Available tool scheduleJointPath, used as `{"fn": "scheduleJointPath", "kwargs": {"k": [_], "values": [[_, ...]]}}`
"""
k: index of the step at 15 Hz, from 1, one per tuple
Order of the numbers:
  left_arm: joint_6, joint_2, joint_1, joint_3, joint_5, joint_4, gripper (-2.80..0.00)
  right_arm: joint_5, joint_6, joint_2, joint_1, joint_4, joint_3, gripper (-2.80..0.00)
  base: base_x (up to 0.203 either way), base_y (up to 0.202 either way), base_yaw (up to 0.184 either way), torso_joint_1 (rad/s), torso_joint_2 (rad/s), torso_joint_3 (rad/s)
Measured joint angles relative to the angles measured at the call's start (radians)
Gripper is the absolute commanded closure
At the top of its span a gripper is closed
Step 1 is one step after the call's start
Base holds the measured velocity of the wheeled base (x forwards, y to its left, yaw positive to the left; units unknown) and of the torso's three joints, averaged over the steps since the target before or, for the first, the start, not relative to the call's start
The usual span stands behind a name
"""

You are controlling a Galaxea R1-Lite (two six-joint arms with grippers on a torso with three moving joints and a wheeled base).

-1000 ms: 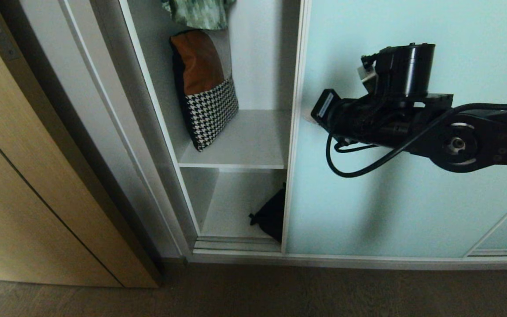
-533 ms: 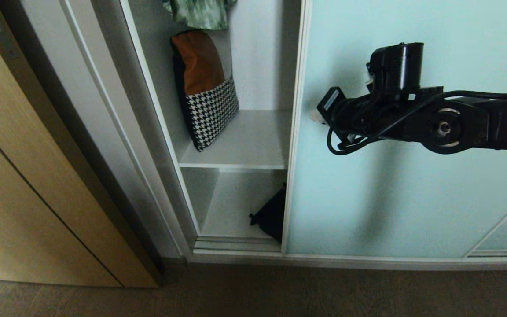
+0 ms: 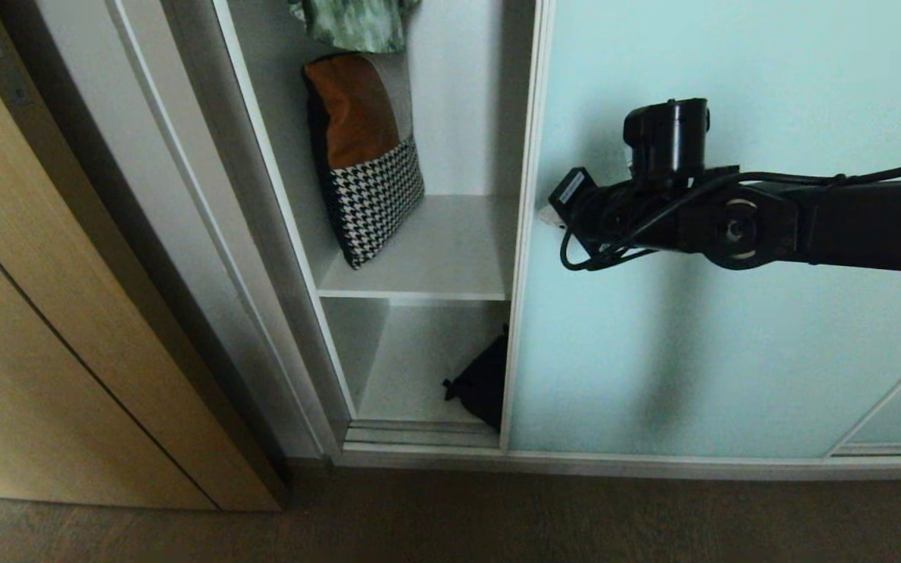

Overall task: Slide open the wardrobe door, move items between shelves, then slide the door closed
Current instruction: Close the door

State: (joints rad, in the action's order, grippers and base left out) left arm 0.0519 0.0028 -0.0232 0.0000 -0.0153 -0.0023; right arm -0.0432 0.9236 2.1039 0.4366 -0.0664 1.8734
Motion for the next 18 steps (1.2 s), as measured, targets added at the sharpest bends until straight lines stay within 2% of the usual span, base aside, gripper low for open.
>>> {"fn": "scheduleJointPath", "kwargs": {"k": [5,15,18], "values": [[0.000,0.000,0.000,0.000,0.000,0.000,0.00,-0.001,-0.003,0.053,0.001,0.006,0.057,0.00,0.000,0.000,0.000,0.000,0.00,0.000],[0.000,0.000,0.000,0.000,0.000,0.000,0.00,-0.005,-0.023,0.094,-0.040,-0.036,0.059,0.00,0.000,0.000,0.000,0.000,0.00,0.000],[0.000,0.000,0.000,0.000,0.000,0.000,0.00,-0.009,-0.051,0.103,-0.043,-0.061,0.059,0.00,0.000,0.000,0.000,0.000,0.00,0.000]]}}
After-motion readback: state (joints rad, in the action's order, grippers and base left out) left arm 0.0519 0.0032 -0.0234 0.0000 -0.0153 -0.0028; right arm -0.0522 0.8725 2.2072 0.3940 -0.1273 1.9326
